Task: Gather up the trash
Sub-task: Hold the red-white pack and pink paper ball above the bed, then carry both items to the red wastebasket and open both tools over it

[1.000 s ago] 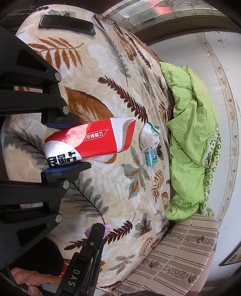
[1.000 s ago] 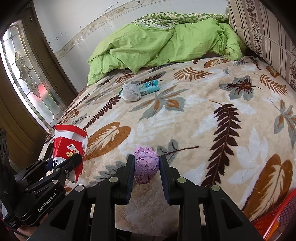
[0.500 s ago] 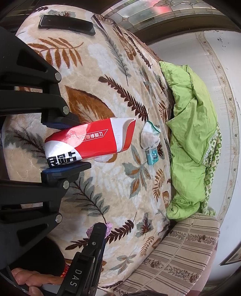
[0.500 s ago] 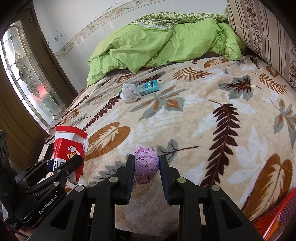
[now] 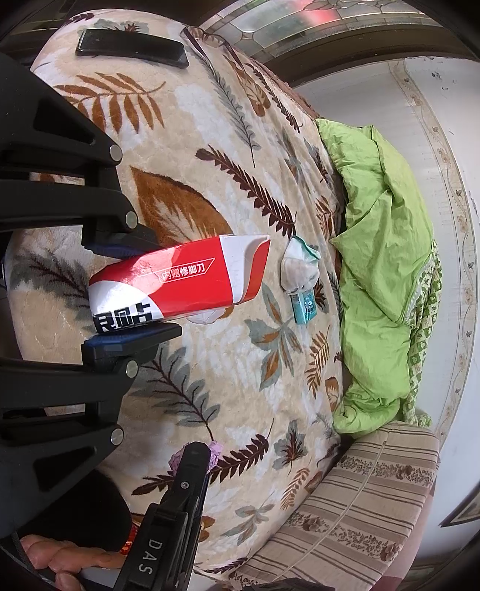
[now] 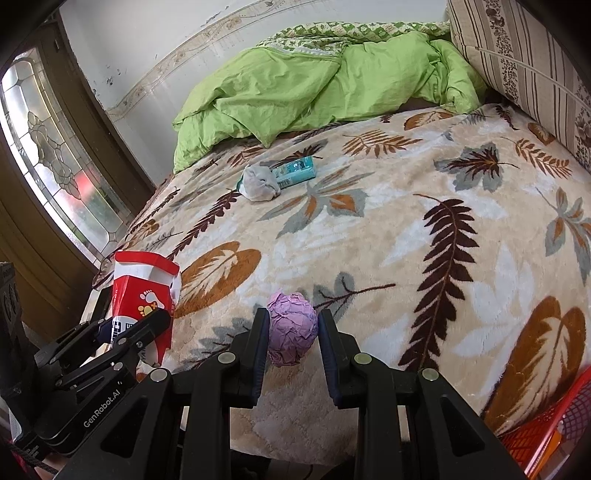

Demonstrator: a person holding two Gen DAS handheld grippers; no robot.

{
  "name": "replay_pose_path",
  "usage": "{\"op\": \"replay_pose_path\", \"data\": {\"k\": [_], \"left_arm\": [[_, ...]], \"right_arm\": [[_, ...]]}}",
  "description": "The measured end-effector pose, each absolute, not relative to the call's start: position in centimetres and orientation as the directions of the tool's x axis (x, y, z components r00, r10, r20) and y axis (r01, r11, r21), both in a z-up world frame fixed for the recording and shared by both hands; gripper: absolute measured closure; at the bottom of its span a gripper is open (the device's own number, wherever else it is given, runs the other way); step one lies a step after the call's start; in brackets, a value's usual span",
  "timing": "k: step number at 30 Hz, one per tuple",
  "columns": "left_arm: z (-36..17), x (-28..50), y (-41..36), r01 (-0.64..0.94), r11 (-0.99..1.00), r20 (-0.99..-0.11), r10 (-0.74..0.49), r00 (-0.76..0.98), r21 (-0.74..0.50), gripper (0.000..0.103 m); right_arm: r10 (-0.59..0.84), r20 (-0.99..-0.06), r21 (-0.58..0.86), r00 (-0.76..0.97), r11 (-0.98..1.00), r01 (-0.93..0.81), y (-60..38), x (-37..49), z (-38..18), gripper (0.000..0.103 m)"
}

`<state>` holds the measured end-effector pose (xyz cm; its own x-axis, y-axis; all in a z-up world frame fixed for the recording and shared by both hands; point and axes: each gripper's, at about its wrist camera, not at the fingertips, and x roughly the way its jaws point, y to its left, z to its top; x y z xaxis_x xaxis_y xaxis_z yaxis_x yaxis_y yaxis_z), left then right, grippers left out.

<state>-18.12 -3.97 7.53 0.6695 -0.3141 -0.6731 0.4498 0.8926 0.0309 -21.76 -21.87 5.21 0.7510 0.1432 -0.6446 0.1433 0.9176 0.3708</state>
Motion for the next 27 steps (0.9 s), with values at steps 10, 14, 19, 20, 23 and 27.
{"op": "replay_pose_path", "data": {"k": [10,14,19,20,23,27], "left_arm": [[8.6,-18.9,-4.7,0.537,0.843,-0.671,-0.423,0.609,-0.044,0.072],[9.2,-19.3,-5.4,0.603,0.790,-0.672,-0.508,0.539,-0.114,0.072],[10.3,-20.6,-8.3,0.682,0.709,-0.668,-0.596,0.446,-0.177,0.072],[10.4,-20.9,-8.8,0.694,0.697,-0.669,-0.605,0.431,-0.183,0.072],[11.0,-21.6,-10.9,0.732,0.653,-0.672,-0.632,0.386,-0.194,0.072],[12.0,-23.2,-14.1,0.790,0.575,-0.669,-0.676,0.311,-0.214,0.072]], "right_arm": [[0.155,-0.648,0.391,0.746,0.908,0.151,-22.4,-23.5,5.9,0.075],[0.143,-0.633,0.412,0.761,0.894,0.175,-23.9,-25.9,7.1,0.075],[0.106,-0.624,0.433,0.774,0.872,0.230,-26.4,-29.3,8.1,0.075],[0.096,-0.625,0.435,0.775,0.867,0.244,-26.8,-30.0,8.2,0.075],[0.049,-0.631,0.444,0.774,0.841,0.309,-29.1,-32.7,8.4,0.075],[-0.026,-0.634,0.446,0.773,0.804,0.393,-32.0,-36.3,8.9,0.075]]}}
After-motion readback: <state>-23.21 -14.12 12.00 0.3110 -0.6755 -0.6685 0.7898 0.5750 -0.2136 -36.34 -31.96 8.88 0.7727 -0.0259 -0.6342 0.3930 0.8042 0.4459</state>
